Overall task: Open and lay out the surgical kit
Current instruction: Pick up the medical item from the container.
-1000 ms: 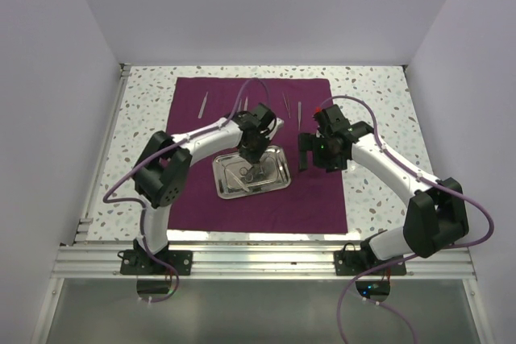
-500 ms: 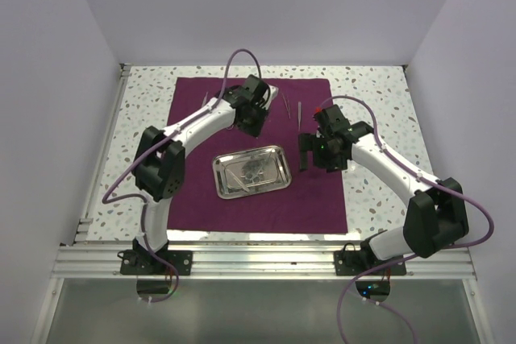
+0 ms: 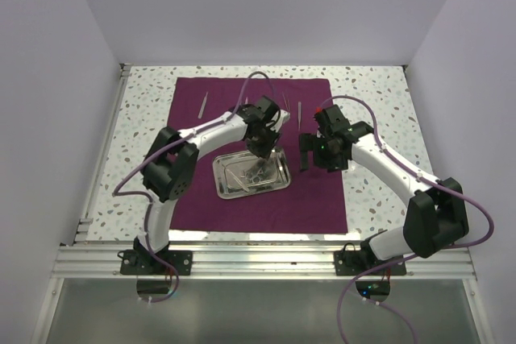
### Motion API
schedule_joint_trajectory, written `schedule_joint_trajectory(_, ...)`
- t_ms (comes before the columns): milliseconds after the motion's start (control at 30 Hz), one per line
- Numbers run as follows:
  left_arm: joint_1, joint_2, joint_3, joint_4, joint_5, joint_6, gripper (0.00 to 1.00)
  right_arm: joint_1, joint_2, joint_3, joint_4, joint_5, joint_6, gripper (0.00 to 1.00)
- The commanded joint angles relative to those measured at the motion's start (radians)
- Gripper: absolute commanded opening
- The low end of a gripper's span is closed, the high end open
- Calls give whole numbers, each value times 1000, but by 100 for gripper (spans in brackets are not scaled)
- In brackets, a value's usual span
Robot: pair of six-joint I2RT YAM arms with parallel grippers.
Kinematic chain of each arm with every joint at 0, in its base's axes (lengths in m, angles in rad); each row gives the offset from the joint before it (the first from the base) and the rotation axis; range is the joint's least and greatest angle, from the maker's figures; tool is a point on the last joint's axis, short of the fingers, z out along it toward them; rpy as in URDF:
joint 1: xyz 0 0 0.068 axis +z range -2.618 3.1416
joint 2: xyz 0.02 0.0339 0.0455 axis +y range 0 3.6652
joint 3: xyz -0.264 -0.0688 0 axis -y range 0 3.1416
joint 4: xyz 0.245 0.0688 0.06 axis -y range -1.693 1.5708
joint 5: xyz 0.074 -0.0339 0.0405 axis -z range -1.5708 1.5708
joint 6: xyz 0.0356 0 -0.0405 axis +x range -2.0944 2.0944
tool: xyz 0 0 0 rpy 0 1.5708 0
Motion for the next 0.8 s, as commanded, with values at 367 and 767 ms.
schedule_joint_trajectory(367,-15,176,131,31,-51,34,36,-5,4,9,-12,14,-6,95)
schedule_joint_trajectory(767,-13,265,110,-80,-204,2,20,-5,25,19,-9,10,-16,95)
